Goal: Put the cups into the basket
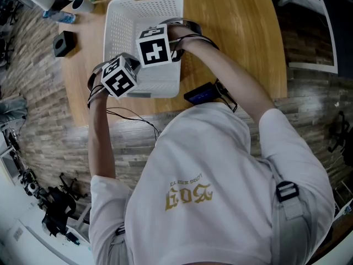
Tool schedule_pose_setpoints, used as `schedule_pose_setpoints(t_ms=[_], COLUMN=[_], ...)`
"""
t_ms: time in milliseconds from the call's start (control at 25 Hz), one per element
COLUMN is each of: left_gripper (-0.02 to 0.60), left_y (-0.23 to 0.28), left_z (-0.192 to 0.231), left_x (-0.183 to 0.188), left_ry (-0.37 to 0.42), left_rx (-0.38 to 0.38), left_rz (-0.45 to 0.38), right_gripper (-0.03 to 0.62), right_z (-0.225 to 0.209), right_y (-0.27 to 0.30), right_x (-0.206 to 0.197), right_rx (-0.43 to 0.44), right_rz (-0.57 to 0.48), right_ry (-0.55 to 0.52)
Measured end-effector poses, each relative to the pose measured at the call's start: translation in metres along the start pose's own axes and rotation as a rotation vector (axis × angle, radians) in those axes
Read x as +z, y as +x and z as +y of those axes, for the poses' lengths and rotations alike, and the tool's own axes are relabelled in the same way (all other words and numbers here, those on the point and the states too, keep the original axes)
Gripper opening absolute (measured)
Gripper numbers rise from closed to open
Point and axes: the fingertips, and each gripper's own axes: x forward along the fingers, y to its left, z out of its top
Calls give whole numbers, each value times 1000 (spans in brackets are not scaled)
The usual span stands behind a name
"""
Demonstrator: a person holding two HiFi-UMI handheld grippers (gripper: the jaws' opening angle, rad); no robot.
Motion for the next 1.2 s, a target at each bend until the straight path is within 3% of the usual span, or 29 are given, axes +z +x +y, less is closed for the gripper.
schedule_pose_setpoints(t_ms=[120, 400, 680, 880, 1200], left_gripper=[7, 7, 7, 6, 6], left_y=[-5, -47, -57, -75, -107], left_z=[8, 28, 44, 51, 58], left_x=[2, 29, 14, 11, 9], left_ry=[-23, -219, -312, -448, -582], left_rx=[52, 188, 301, 375, 539], left_rz=[-26, -222, -266, -400, -639], right_gripper=[9, 9, 9, 9, 9], right_z=[-2, -10, -5, -4, -5], right_y=[-3, -20, -22, -30, -45], right_x=[3, 20, 22, 24, 33], right_rx=[-25, -136, -142, -165, -239], right_rz=[-31, -181, -217, -272, -379], right_ry=[7, 38, 67, 110, 147])
